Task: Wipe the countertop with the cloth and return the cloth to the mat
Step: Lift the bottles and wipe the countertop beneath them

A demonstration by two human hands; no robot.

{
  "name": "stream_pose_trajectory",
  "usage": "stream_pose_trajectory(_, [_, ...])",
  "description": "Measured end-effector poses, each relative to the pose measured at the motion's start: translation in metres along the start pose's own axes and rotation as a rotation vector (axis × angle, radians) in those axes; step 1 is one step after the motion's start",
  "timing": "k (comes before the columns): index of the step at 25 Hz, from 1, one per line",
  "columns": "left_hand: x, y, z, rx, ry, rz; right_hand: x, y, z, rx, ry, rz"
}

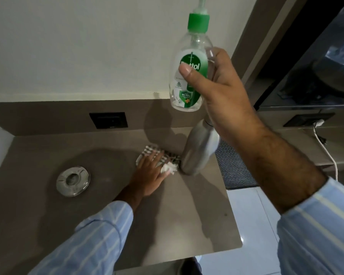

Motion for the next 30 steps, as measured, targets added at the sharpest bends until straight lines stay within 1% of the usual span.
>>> stream_pose_trajectory(1, [-0.023, -0.001, -0.002, -0.025, 0.038, -0.028, -0.003, 0.000, -0.002, -0.002, 0.002, -0.008])
stream_pose_trajectory(3, [-0.070, 0.002, -0.005, 0.005, 0.148, -0.103, -0.009, 0.000, -0.007, 0.007, 0.005, -0.022])
stream_pose_trajectory(4, [-0.083, 0.011, -0.003, 0.033, 0.201, -0.116, -0.012, -0.001, -0.010, 0.014, 0.004, -0.031])
stream_pose_trajectory(5, [-0.089, 0.024, 0.001, 0.065, 0.208, -0.102, -0.016, -0.003, -0.011, 0.027, 0.005, -0.042])
stream_pose_trajectory(8, [-0.060, 0.053, 0.020, 0.154, 0.138, 0.132, -0.029, -0.015, -0.017, 0.015, 0.044, -0.088])
stream_pose_trajectory(10, [-0.028, 0.046, 0.020, 0.151, 0.178, 0.340, -0.039, -0.023, -0.021, -0.029, 0.072, -0.121])
stream_pose_trajectory(11, [-0.014, 0.033, 0.017, 0.131, 0.189, 0.409, -0.043, -0.026, -0.024, -0.041, 0.080, -0.134])
stream_pose_trajectory(12, [-0.004, 0.016, 0.013, 0.111, 0.179, 0.399, -0.046, -0.029, -0.028, -0.049, 0.087, -0.145])
stream_pose_trajectory(14, [-0.012, -0.010, 0.003, 0.075, 0.136, 0.227, -0.051, -0.033, -0.036, -0.060, 0.097, -0.162])
stream_pose_trajectory(15, [-0.031, -0.015, -0.001, 0.062, 0.129, 0.106, -0.052, -0.033, -0.041, -0.057, 0.098, -0.168])
stream_pose_trajectory(16, [-0.058, -0.017, -0.002, 0.054, 0.162, 0.006, -0.053, -0.033, -0.044, -0.044, 0.095, -0.170])
stream_pose_trajectory(17, [-0.089, -0.012, -0.001, 0.048, 0.194, -0.050, -0.053, -0.032, -0.048, -0.027, 0.092, -0.170])
stream_pose_trajectory(18, [-0.117, 0.002, 0.002, 0.040, 0.218, -0.068, -0.053, -0.032, -0.050, -0.016, 0.089, -0.168])
stream_pose_trajectory(19, [-0.137, 0.022, 0.007, 0.051, 0.185, -0.055, -0.053, -0.032, -0.051, -0.013, 0.088, -0.165])
stream_pose_trajectory(20, [-0.145, 0.043, 0.013, 0.080, 0.131, 0.001, -0.053, -0.033, -0.053, -0.013, 0.087, -0.165])
stream_pose_trajectory(22, [-0.127, 0.074, 0.022, 0.117, 0.095, 0.189, -0.055, -0.040, -0.058, -0.015, 0.088, -0.180])
stream_pose_trajectory(23, [-0.107, 0.079, 0.024, 0.118, 0.079, 0.304, -0.057, -0.045, -0.061, -0.010, 0.093, -0.189])
stream_pose_trajectory(24, [-0.088, 0.074, 0.025, 0.111, 0.089, 0.381, -0.059, -0.052, -0.063, 0.001, 0.098, -0.202])
stream_pose_trajectory(25, [-0.074, 0.061, 0.022, 0.097, 0.108, 0.397, -0.062, -0.059, -0.066, 0.007, 0.105, -0.222])
stream_pose_trajectory(27, [-0.079, 0.034, 0.009, 0.070, 0.103, 0.286, -0.067, -0.073, -0.073, -0.017, 0.130, -0.255])
stream_pose_trajectory(29, [-0.123, 0.022, 0.005, 0.077, 0.165, 0.155, -0.071, -0.090, -0.078, -0.043, 0.133, -0.292])
stream_pose_trajectory(30, [-0.149, 0.025, 0.008, 0.070, 0.175, 0.140, -0.073, -0.100, -0.082, -0.045, 0.130, -0.319])
Point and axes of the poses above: each hand's wrist, its own x-axis towards the middle knuckle, its own z-axis out of the back of the hand, y = z × x, the point moved 2 cm from there along x, towards the middle knuckle, and after that the axes turned 6 degrees about z, right-handed, at the moved point
